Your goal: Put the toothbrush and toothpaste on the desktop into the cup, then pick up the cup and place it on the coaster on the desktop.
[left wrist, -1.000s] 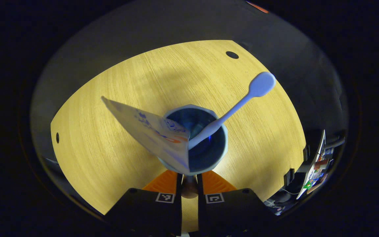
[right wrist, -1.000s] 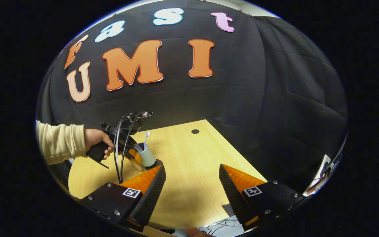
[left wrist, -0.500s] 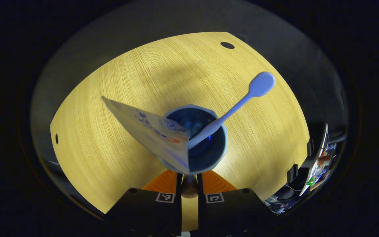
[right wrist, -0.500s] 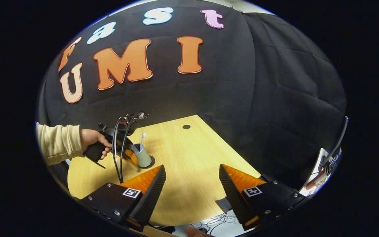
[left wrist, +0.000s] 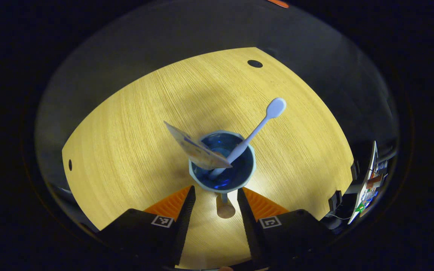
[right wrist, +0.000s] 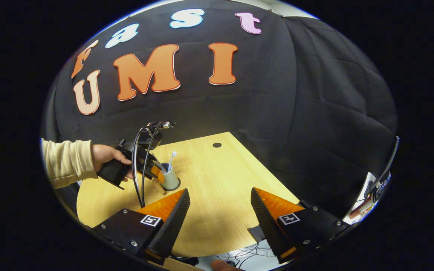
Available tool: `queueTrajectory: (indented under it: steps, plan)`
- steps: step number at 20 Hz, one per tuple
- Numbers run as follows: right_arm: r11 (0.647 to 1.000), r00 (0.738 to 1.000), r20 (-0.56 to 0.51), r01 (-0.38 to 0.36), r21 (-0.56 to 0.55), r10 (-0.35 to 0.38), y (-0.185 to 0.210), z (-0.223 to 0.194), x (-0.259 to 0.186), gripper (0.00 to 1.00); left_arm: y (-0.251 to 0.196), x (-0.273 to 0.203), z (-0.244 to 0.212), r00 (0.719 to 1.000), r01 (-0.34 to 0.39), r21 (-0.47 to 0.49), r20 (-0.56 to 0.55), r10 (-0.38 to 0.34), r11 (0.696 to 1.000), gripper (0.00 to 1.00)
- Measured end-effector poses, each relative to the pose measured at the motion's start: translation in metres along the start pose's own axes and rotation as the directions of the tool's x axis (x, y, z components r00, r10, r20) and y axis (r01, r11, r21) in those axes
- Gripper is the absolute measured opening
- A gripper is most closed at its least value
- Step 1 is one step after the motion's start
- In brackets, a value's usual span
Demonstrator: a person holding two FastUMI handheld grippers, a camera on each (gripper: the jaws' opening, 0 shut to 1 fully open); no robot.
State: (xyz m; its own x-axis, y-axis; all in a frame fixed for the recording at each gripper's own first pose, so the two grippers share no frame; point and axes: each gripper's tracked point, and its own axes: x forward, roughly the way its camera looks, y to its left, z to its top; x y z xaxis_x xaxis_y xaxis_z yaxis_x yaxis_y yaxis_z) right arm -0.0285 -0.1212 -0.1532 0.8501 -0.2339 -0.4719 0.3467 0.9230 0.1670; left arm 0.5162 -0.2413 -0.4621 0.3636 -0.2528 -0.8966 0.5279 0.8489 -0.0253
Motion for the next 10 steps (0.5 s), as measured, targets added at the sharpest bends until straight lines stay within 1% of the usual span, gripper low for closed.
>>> queueTrajectory:
  steps: [1,2,4,6,8,10]
  plan:
    - [1.000,1.000,0.002,-0.003,-0.002,0.003,0.001,0.001,0.000,0.98,0.001,-0.010,0.005,0.999,-0.008,0.007,0.037,0.007,1.000,0.70]
    - [1.000,1.000,0.004,-0.008,-0.003,0.008,0.002,0.000,-0.001,0.98,-0.001,-0.020,0.010,0.997,-0.014,0.017,0.079,0.013,1.000,0.80]
    - [1.000,1.000,0.008,-0.019,-0.004,0.019,0.005,0.000,-0.002,0.97,0.002,-0.045,0.015,0.987,-0.044,0.042,0.153,0.037,0.998,0.90]
    - [0.999,0.999,0.018,-0.036,-0.014,0.036,0.009,0.003,-0.003,0.98,0.006,-0.072,0.016,0.972,-0.087,0.038,0.224,0.076,0.995,0.90]
    - [0.998,0.998,0.026,-0.052,-0.032,0.053,0.013,0.004,-0.004,0.98,0.010,-0.093,0.013,0.951,-0.121,0.012,0.288,0.112,0.993,0.90]
    - [0.996,0.997,0.026,-0.074,-0.053,0.075,0.019,0.005,-0.004,0.97,0.014,-0.118,0.007,0.921,-0.145,-0.031,0.362,0.146,0.989,0.90]
